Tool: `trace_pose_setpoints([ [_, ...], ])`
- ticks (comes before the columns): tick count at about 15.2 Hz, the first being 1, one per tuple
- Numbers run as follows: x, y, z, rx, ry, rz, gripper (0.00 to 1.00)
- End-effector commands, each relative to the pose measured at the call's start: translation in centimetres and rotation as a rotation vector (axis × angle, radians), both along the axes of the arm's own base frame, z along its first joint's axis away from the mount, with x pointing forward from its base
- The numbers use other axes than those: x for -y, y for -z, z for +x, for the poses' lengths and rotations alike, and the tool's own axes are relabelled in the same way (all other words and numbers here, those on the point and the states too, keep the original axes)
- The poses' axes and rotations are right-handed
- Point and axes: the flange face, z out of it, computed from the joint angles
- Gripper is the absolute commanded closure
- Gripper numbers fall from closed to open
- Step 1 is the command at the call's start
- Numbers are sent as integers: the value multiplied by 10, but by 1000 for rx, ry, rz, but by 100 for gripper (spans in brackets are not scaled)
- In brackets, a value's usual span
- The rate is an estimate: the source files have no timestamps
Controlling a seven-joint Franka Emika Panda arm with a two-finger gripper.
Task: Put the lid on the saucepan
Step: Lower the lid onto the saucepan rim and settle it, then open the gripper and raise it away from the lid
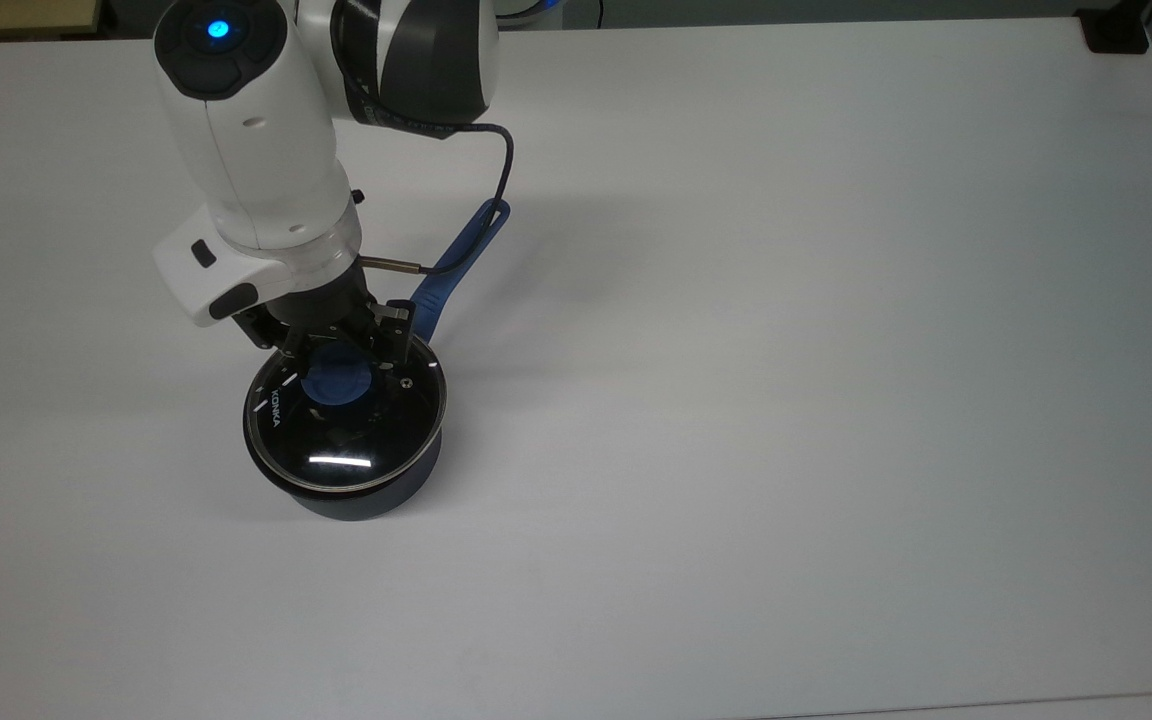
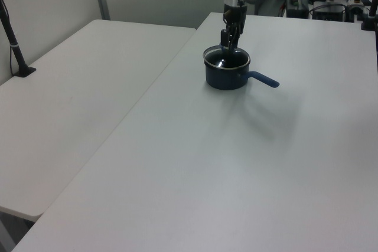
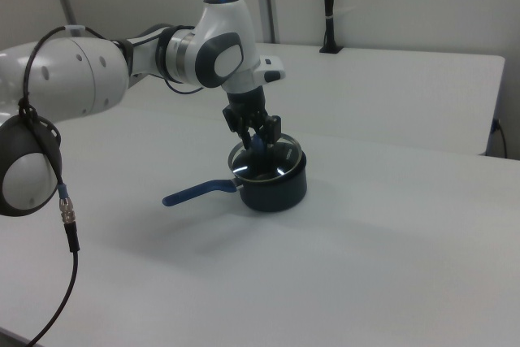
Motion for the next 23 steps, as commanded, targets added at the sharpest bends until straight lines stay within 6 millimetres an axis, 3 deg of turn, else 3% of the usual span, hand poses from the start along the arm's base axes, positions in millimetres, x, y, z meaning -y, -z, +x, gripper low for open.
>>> trace_pose_setpoints([
  [1, -2, 6, 3, 2, 15, 2, 60],
  [3, -1, 8, 3, -1, 17, 2, 54],
  [4, 0, 9, 3, -3, 19, 4, 41],
  [5, 2, 8, 3, -1, 23, 7, 22],
  [7, 4, 5, 3, 2, 28, 10, 17],
  [13, 5, 5, 2, 2, 29, 7, 21],
  [18, 6, 2, 4, 22, 41, 7, 46],
  [20, 8, -1, 6, 47, 67, 5, 45],
  [22, 9, -2, 5, 47, 70, 6, 0],
  [23, 9, -2, 3, 41, 68, 2, 0],
])
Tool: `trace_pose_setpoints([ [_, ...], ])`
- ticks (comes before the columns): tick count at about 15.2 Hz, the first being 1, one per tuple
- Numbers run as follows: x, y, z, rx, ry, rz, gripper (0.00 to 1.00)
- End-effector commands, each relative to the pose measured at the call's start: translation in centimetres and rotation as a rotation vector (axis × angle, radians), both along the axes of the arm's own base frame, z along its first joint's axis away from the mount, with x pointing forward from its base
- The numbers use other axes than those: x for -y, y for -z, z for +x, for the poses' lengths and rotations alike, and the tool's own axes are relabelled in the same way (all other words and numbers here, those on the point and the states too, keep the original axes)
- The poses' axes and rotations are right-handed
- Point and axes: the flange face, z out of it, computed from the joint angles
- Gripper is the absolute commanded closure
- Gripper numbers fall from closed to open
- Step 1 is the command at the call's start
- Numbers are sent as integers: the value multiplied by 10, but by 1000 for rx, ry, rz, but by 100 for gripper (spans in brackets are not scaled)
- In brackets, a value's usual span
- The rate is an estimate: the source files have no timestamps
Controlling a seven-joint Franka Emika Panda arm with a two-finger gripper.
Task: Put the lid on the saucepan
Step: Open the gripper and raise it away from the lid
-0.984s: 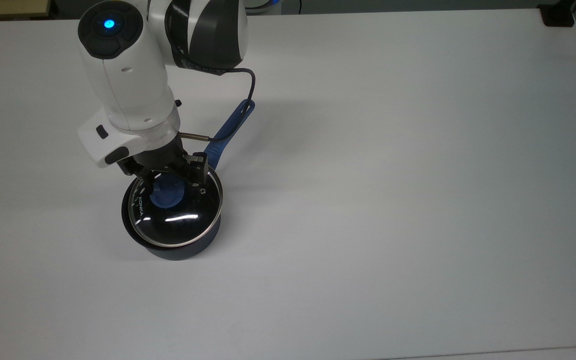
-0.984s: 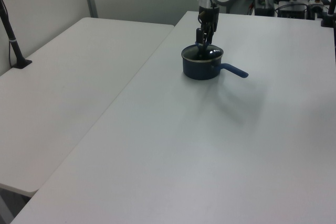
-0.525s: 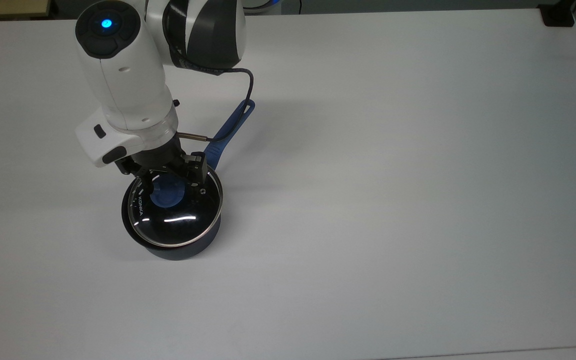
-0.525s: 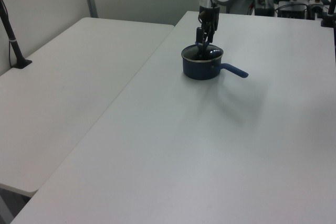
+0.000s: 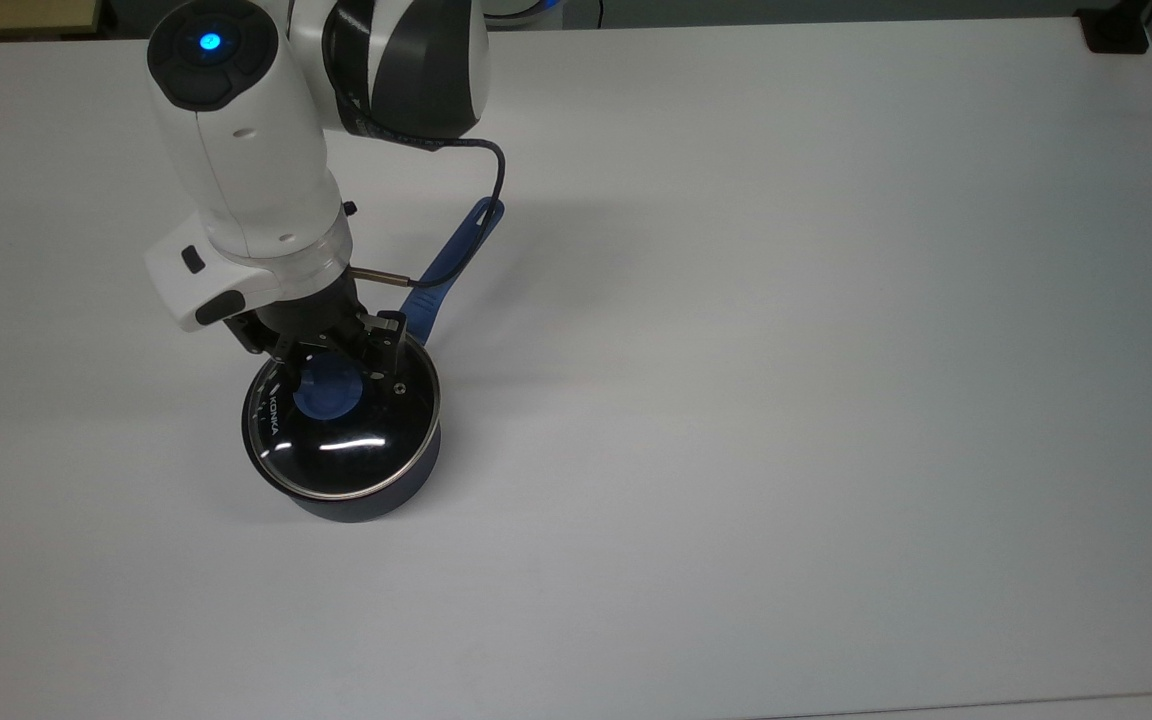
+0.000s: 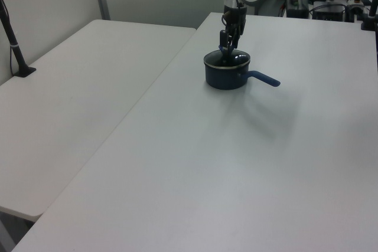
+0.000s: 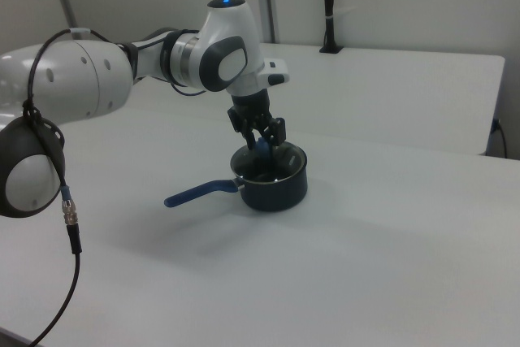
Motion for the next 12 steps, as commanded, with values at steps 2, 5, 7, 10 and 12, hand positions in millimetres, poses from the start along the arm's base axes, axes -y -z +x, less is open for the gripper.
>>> trace_pose_setpoints([
  [2, 2, -33, -7, 49, 16, -2, 0],
  [5, -8, -64, -34, 31, 7, -3, 0],
  [7, -26, -95, -63, -39, -6, 6, 0],
  [10, -49, -134, -100, -87, -32, 10, 0],
  [12, -67, -154, -133, -94, -40, 12, 0],
])
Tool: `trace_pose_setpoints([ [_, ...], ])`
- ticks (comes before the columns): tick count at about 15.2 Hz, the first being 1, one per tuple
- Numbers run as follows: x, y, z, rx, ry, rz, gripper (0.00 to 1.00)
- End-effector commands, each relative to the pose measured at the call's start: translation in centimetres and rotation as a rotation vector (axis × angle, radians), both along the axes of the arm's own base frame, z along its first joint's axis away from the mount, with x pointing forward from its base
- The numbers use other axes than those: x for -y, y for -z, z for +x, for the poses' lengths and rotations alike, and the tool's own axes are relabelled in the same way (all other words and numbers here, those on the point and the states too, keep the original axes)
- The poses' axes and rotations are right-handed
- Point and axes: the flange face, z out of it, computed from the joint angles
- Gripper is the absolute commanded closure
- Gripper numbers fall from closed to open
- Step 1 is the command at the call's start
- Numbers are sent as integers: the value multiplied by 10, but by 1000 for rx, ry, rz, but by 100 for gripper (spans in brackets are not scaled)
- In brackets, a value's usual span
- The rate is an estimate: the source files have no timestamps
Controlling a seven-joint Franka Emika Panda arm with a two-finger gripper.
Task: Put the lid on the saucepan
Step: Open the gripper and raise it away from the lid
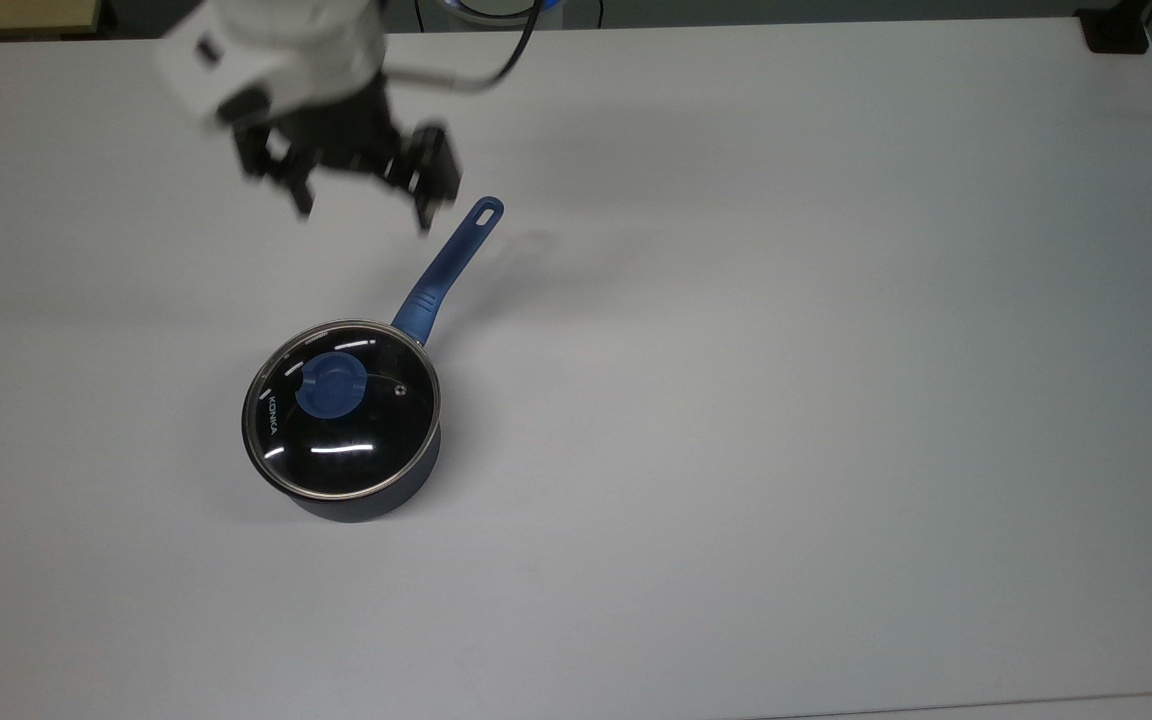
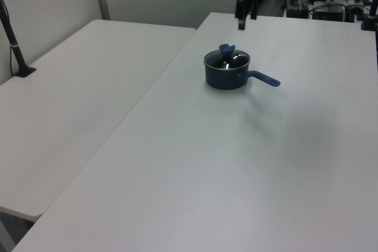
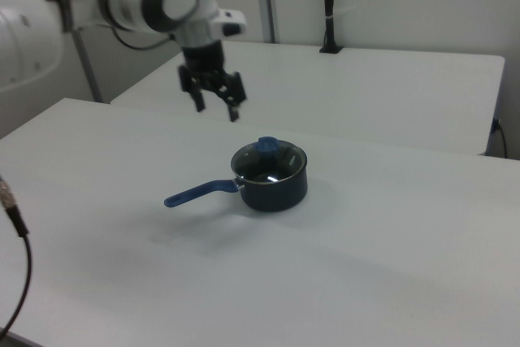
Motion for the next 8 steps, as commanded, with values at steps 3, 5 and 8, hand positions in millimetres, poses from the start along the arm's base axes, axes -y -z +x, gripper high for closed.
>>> trace_pose_setpoints([
  [3, -56, -35, -101, -40, -59, -36, 0],
  [5, -60, -35, -112, -98, -61, -38, 0],
  [8, -62, -37, -116, -113, -52, -39, 0],
])
